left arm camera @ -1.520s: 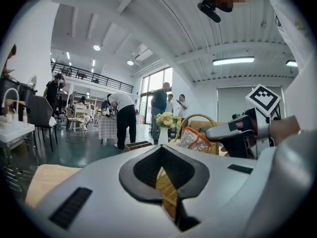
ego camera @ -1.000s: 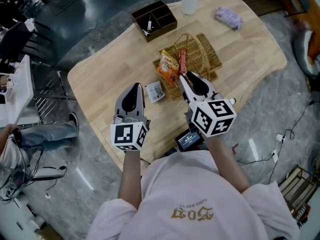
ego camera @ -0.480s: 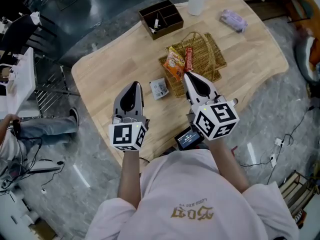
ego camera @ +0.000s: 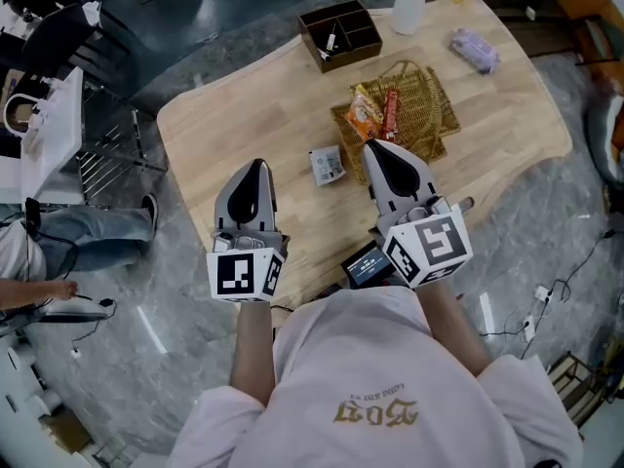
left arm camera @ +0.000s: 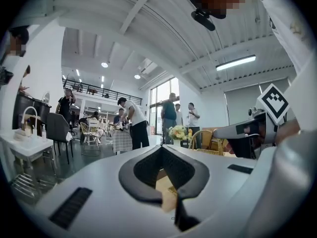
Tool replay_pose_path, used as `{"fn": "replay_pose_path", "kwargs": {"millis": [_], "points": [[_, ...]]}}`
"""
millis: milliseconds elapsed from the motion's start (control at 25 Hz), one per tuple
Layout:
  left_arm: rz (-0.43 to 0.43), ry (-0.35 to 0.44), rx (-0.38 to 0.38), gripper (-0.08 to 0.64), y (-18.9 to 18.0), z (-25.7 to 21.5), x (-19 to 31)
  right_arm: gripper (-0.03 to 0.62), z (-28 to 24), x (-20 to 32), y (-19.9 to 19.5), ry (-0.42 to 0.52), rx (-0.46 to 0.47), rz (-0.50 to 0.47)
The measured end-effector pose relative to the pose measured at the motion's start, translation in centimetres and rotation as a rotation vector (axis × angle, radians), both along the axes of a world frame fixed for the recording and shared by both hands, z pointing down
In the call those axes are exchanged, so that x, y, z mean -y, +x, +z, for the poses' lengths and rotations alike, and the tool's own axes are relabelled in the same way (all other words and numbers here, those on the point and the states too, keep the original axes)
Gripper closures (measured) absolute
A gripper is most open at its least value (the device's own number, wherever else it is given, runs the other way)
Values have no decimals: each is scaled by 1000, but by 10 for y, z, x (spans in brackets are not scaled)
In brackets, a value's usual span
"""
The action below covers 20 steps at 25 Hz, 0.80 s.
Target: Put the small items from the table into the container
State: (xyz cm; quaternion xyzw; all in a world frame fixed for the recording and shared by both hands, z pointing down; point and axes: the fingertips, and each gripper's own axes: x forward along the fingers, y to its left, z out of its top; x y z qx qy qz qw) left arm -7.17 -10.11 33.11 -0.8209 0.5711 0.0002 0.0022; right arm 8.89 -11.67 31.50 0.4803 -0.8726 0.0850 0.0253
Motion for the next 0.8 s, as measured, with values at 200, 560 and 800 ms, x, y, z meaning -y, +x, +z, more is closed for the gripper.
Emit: {"fn": "replay_pose_path", "kwargs": {"millis": [200,560,800], "points": [[-52,42,-6,552,-19,-22,-16,574,-21,-9,-12,78,-26,-26],[-143,131,7,552,-41,-52,-32,572,-42,-15,-22,129,-14,-50],[-154,167,16,552,-38,-61,-35,572,-42,-16,-23,137,-15,-54]]}}
